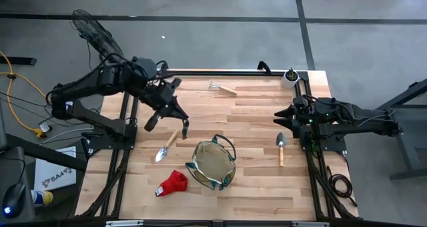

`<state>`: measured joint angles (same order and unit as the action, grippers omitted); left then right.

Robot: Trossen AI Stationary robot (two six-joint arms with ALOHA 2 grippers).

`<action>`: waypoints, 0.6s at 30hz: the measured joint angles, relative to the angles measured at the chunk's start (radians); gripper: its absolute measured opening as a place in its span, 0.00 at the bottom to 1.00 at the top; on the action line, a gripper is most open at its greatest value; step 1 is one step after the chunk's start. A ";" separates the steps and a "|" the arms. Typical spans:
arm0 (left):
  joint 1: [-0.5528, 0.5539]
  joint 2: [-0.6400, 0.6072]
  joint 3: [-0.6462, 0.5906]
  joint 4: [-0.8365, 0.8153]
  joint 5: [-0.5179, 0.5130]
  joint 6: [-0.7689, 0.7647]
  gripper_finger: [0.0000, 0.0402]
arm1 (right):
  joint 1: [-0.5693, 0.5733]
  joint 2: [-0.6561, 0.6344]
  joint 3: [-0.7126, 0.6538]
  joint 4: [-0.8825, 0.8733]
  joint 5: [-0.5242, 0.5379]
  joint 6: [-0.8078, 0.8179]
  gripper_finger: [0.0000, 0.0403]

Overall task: Pick & Place Garden tools in Gardening bag
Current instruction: Put the green shear scissors into the light brown gardening bag

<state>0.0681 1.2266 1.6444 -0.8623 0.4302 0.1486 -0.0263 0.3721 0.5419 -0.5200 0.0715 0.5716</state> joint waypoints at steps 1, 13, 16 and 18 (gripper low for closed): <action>-0.011 0.000 0.000 0.000 -0.004 0.000 0.00 | 0.000 0.000 0.000 0.000 0.000 0.000 0.46; -0.091 0.033 -0.001 0.054 -0.048 0.000 0.00 | 0.000 0.000 0.000 0.000 0.000 0.000 0.46; -0.091 0.040 -0.001 0.048 -0.049 -0.001 0.00 | 0.000 0.000 0.000 0.000 0.000 0.000 0.46; -0.090 0.048 0.000 0.056 -0.051 0.000 0.00 | 0.000 0.000 0.000 0.000 0.000 0.000 0.46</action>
<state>-0.0223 1.2746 1.6439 -0.8066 0.3793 0.1490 -0.0263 0.3721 0.5419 -0.5200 0.0715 0.5714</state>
